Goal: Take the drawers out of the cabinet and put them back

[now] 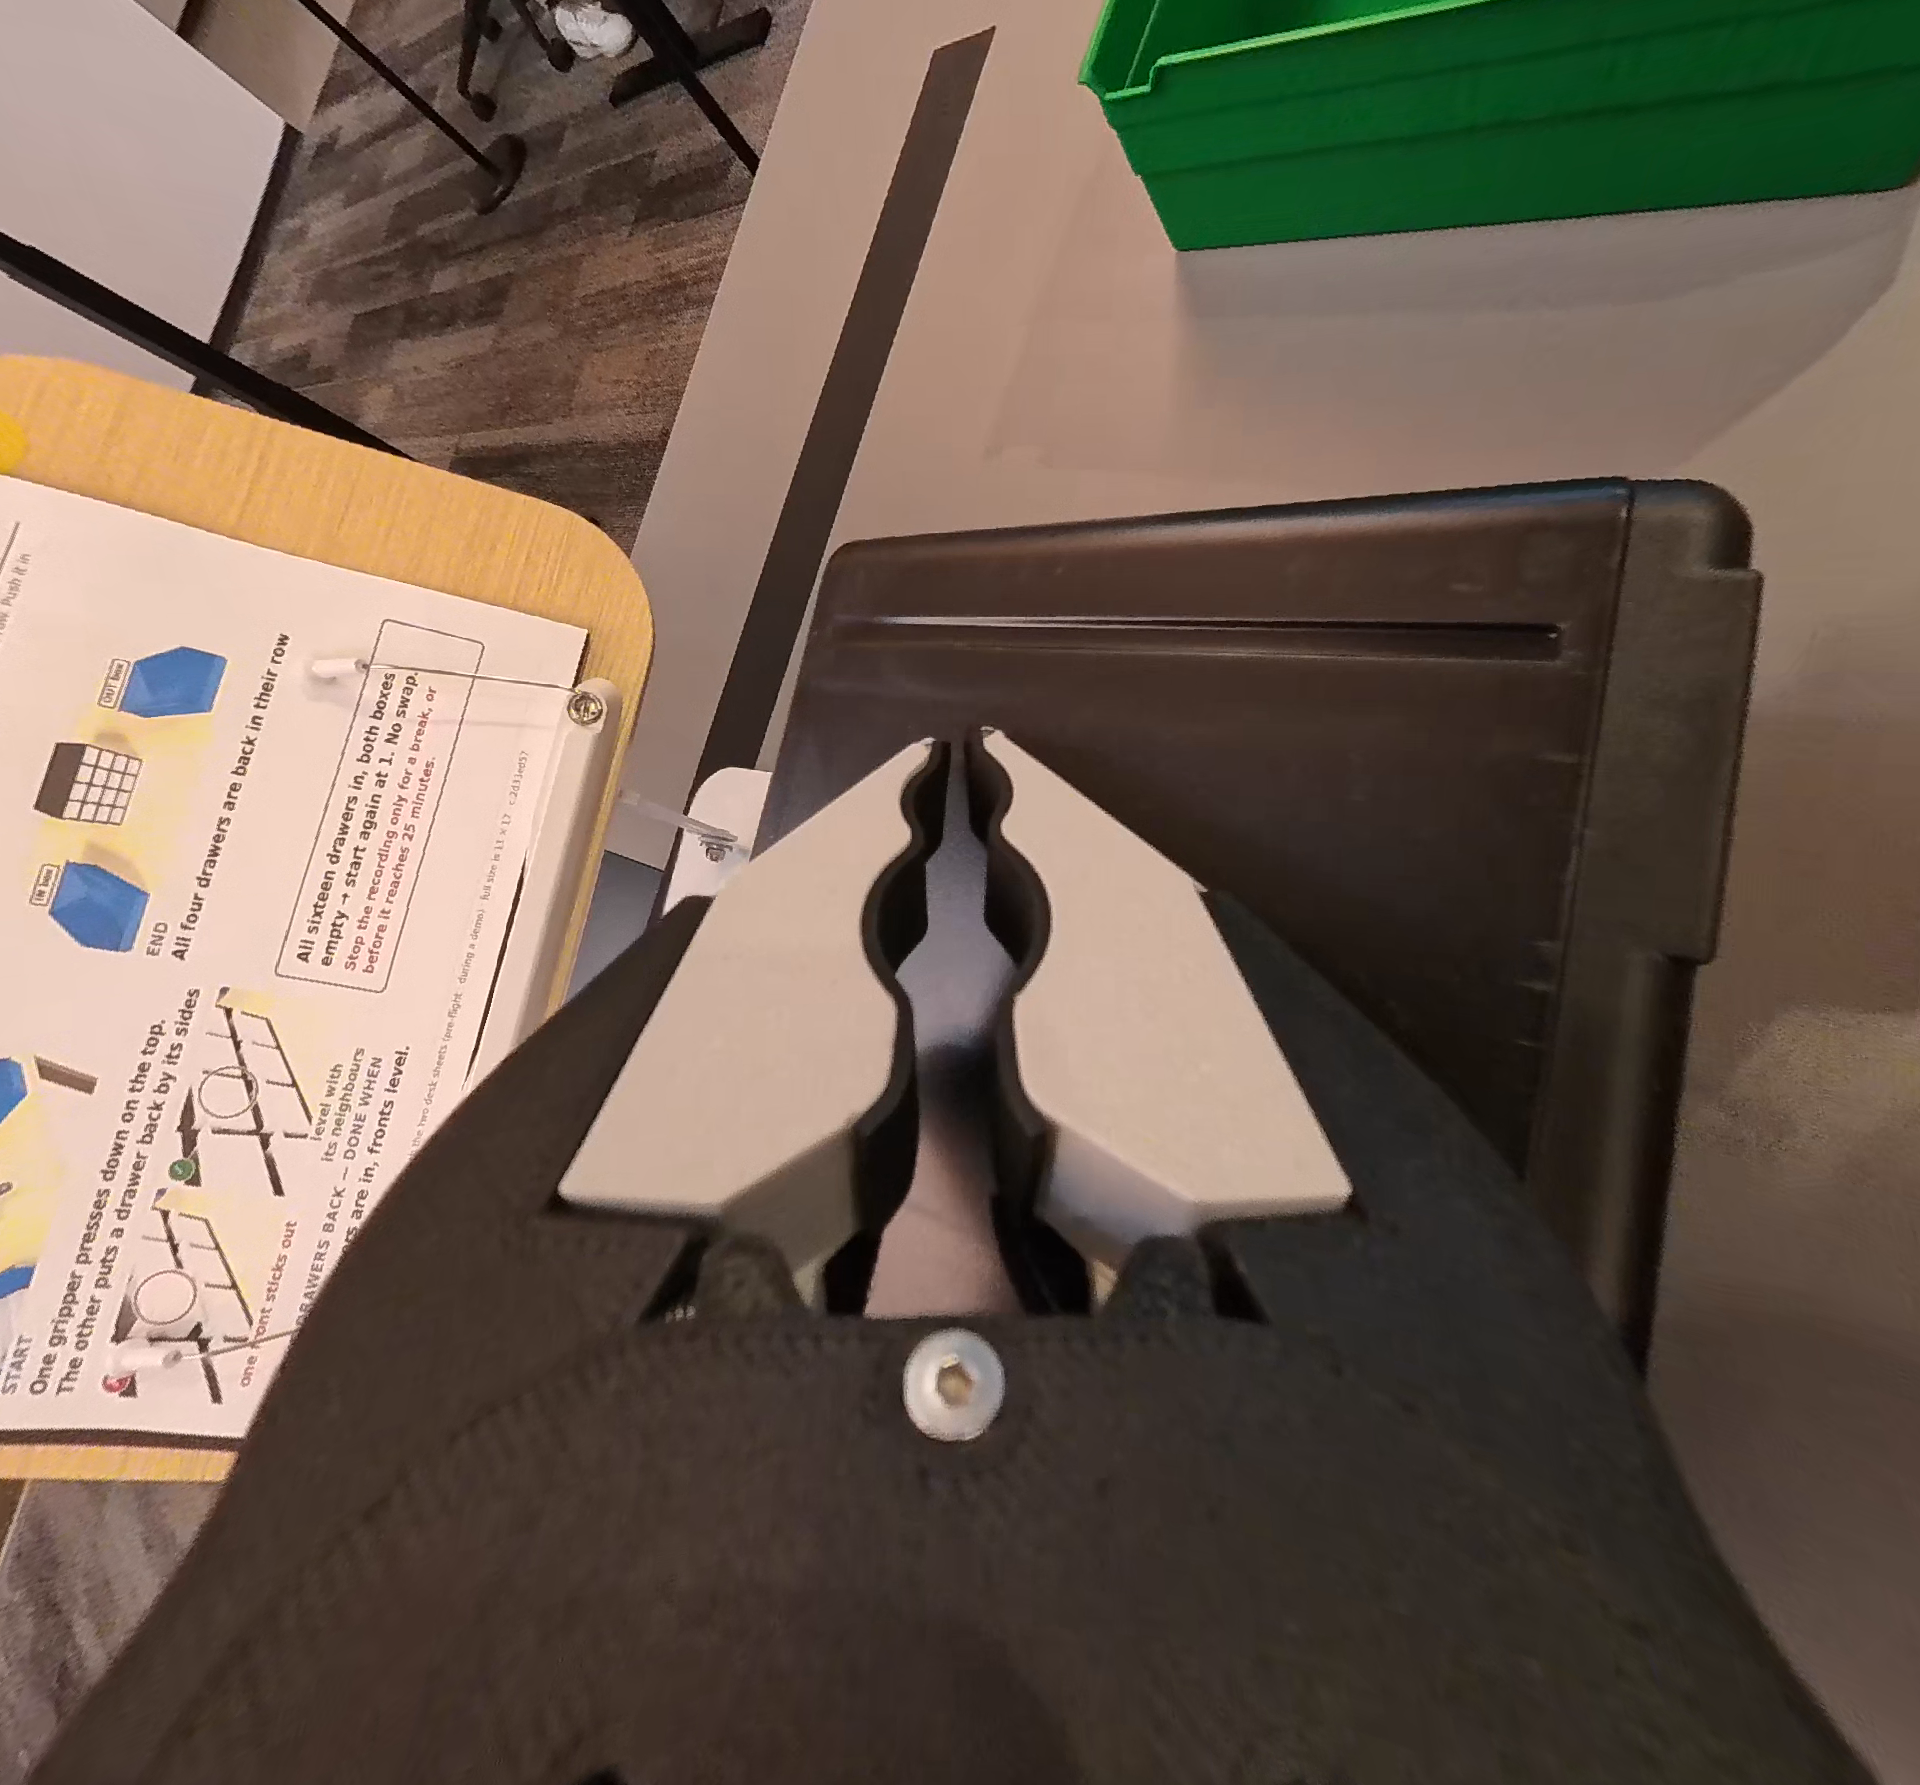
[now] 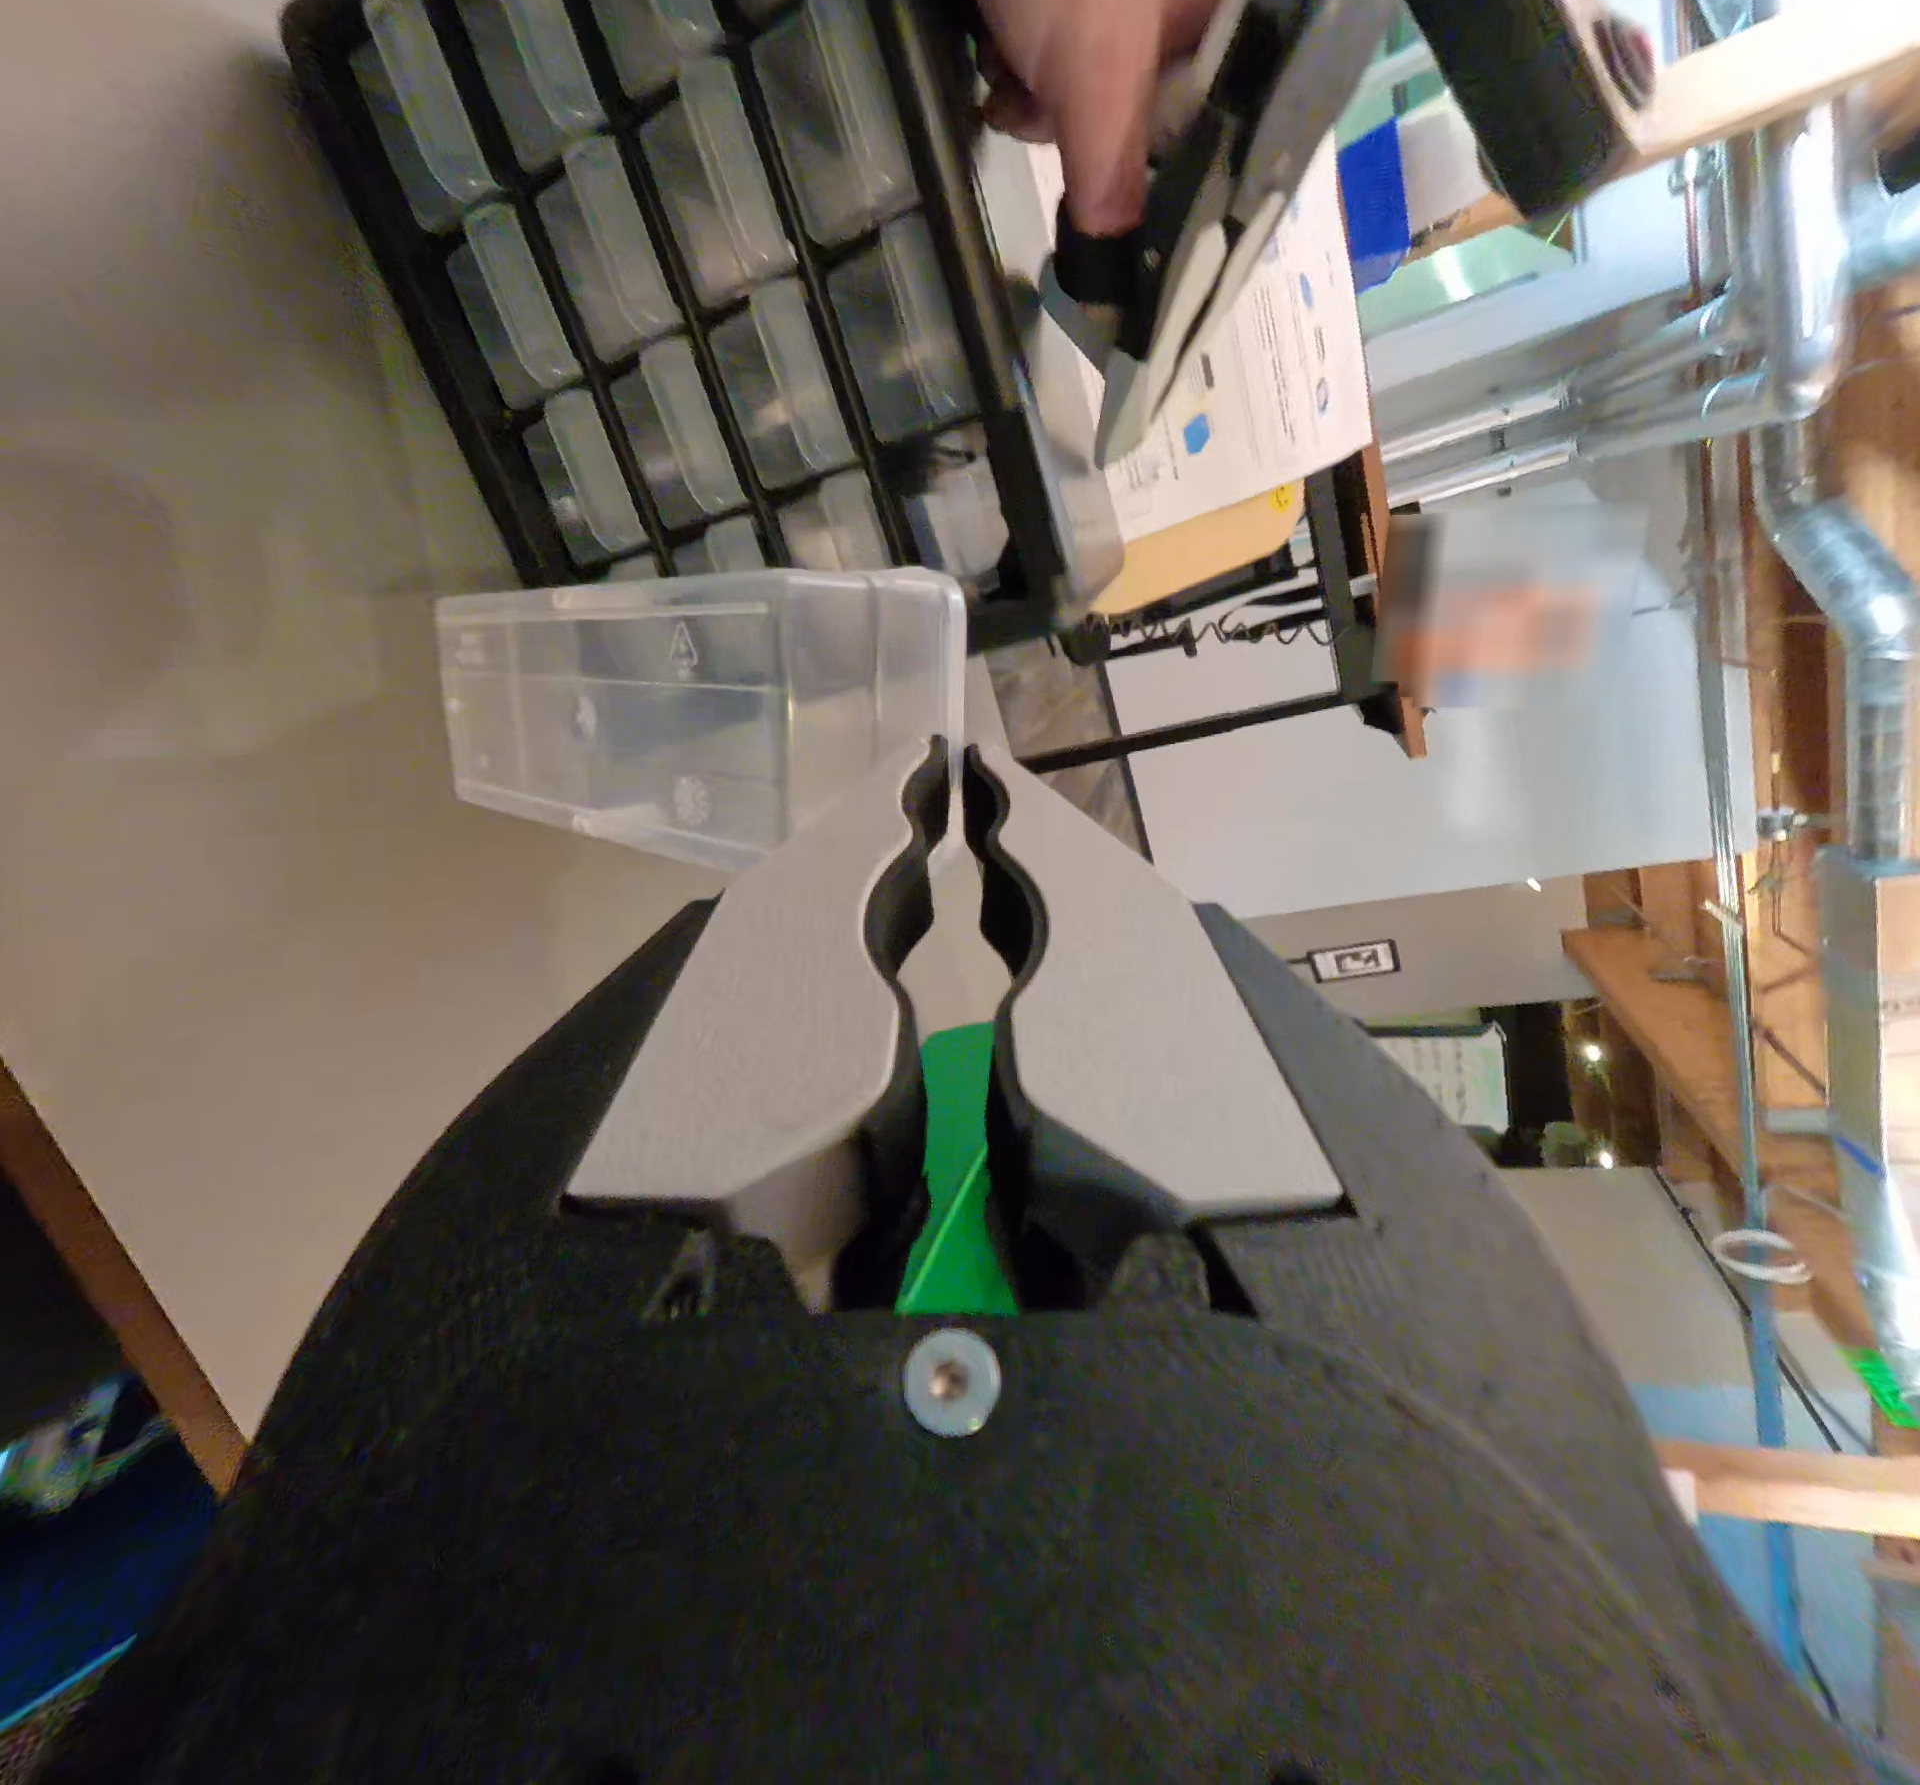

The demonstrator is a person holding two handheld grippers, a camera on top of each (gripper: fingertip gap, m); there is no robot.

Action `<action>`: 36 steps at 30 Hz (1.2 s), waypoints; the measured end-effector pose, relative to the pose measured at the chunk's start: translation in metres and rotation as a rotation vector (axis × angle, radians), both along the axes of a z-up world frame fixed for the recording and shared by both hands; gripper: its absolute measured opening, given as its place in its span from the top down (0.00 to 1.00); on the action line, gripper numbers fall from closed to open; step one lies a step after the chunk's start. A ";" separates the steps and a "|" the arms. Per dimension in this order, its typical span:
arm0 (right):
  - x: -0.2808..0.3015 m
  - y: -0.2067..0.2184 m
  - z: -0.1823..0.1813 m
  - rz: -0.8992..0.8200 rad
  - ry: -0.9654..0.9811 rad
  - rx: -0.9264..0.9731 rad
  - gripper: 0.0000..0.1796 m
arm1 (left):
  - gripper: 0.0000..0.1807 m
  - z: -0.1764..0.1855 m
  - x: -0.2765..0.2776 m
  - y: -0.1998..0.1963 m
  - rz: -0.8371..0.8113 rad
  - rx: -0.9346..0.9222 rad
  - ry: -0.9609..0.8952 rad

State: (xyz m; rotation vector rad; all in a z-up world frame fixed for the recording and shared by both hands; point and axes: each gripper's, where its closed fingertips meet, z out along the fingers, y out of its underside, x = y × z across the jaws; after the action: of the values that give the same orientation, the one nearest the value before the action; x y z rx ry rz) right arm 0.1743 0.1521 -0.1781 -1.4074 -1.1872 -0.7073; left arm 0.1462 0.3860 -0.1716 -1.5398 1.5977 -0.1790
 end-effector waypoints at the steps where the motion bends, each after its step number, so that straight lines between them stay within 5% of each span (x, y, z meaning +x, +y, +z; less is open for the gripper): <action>1: 0.008 0.000 0.004 -0.014 0.010 -0.003 1.00 | 0.99 0.000 0.000 0.000 0.000 0.001 0.000; 13: 0.229 0.022 0.097 -0.571 0.137 0.120 1.00 | 0.99 0.000 0.000 0.000 0.001 0.013 0.001; 24: 0.354 0.134 -0.015 -0.869 -0.133 -0.152 1.00 | 0.99 0.001 0.000 0.002 0.009 0.041 0.004; 30: 0.360 0.168 -0.060 -0.867 -0.241 -0.208 0.99 | 0.99 0.001 0.000 0.002 0.011 0.045 0.004; 36: 0.320 0.170 -0.071 -0.801 -0.065 -0.376 0.98 | 0.99 0.001 0.000 0.003 0.016 0.052 0.005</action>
State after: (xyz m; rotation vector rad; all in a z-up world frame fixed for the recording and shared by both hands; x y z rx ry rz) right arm 0.4946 0.3223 -0.2488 -2.2308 -0.7990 -1.1152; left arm 0.1458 0.3887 -0.1708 -1.5134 1.5818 -0.1242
